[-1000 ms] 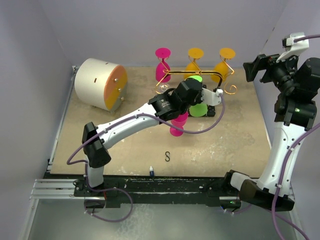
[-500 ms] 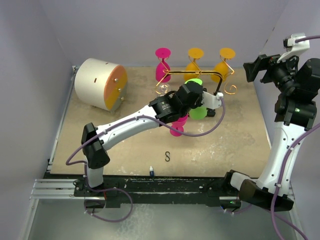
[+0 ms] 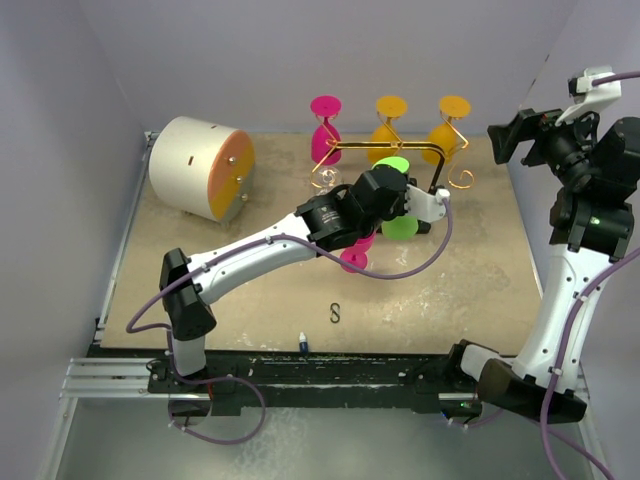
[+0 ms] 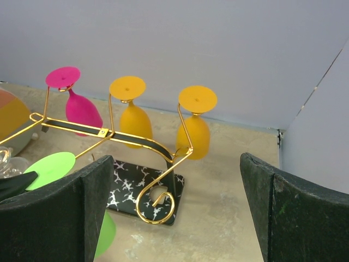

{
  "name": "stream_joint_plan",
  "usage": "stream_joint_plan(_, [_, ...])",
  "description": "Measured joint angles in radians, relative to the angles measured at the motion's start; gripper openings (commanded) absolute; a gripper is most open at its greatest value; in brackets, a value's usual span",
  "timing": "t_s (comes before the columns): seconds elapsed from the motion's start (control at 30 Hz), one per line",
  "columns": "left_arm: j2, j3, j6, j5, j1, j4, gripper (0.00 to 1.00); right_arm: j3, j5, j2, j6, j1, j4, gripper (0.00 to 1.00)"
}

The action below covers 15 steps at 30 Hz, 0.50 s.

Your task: Place the wine glass upside down on the wine glass rack

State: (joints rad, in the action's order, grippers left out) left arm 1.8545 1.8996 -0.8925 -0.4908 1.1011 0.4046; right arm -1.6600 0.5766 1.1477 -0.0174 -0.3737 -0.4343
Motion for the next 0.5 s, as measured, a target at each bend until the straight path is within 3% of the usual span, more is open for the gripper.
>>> stream_joint_plan(0.5, [0.033,0.003,-0.047,0.015,0.001,-0.048,0.00,0.000,0.018,-0.010,-0.003,-0.002,0.001,1.00])
